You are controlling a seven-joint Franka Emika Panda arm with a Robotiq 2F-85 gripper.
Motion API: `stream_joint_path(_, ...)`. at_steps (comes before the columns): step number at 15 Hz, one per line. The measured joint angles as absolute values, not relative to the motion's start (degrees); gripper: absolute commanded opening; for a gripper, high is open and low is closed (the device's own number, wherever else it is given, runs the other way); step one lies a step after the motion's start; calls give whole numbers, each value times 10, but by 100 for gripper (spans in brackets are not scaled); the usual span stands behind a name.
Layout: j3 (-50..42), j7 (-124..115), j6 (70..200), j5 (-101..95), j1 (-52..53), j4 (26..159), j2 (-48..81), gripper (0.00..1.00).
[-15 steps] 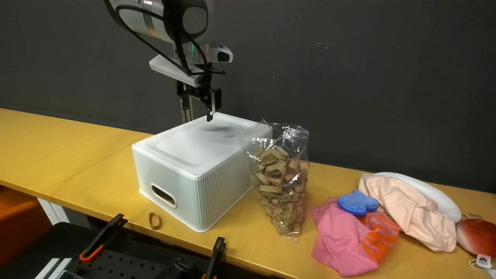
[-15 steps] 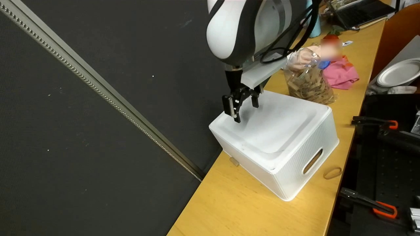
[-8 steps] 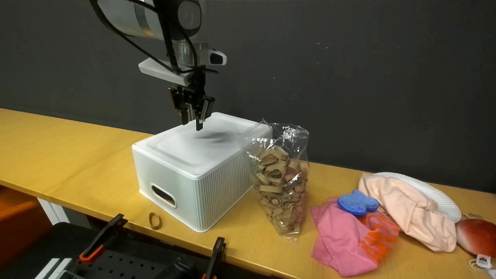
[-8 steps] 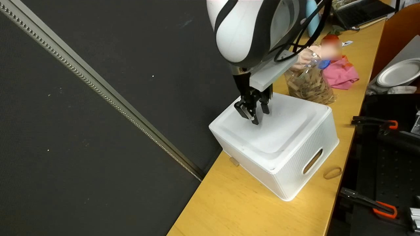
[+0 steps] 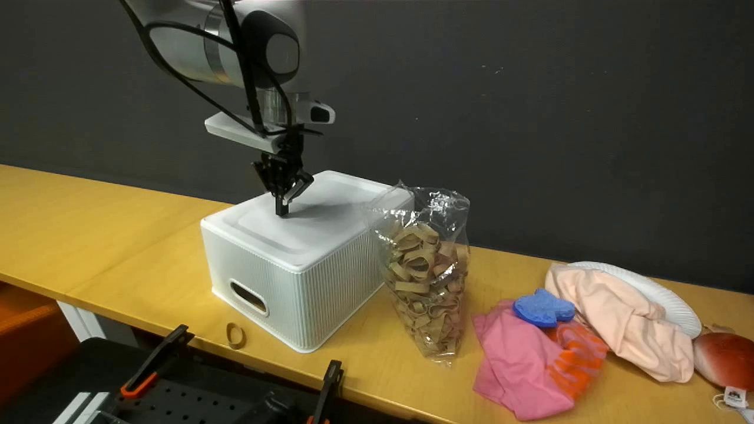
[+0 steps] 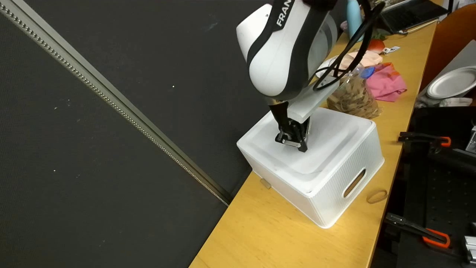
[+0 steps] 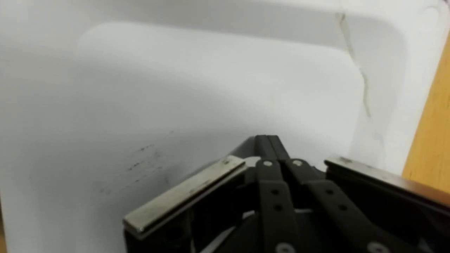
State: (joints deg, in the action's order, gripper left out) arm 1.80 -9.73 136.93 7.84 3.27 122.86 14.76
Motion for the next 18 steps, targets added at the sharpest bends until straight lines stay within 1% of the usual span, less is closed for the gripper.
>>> stream_joint_path(14, 16, -105, 1324, 55, 40, 1197, 168, 0)
stream_joint_path(18, 16, -105, 1313, 12, 40, 1196, 167, 0)
